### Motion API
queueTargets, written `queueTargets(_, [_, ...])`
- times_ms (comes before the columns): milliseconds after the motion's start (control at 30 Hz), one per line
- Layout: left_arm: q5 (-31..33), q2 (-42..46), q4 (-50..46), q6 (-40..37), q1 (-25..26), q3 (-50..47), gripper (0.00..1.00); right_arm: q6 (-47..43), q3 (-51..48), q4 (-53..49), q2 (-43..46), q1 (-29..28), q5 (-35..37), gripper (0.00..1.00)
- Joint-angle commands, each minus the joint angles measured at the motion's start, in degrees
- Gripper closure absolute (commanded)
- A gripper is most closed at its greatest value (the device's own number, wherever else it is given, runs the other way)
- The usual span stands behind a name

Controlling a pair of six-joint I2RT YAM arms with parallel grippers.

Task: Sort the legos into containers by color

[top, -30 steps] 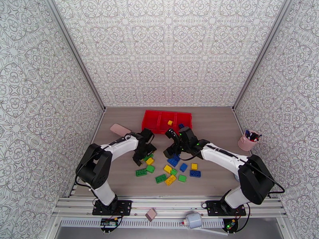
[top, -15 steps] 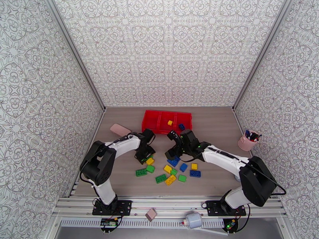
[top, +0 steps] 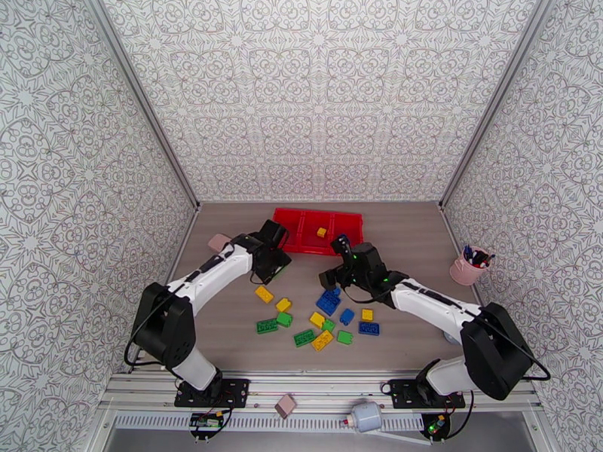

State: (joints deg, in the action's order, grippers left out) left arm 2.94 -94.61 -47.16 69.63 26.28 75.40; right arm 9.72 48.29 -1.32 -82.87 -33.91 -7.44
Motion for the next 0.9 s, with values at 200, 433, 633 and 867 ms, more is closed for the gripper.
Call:
queueTargets(200, [-0.1,-12.7,5.6,-5.0,-3.2,15.6,0.4,2.4,0.2,3.3,1.0,0.7,1.9,0.0])
queueTargets(433, [0.6,-23.7,3.9,-5.1,-4.6,28.3,0.4,2.9,-0.5,3.1,1.2,0.6,2.7,0.0])
queueTargets(633, [0.7,-31.5,1.6,-4.7,-5.1,37.8,0.36,3.1,-0.4,3.2,0.5,0.7,2.8,0.0])
queueTargets(867, [1.3,-33.7,-0.3,-7.0,-5.5,42.0,0.21,2.9,1.1,0.6,0.3,0.7,3.4,0.0])
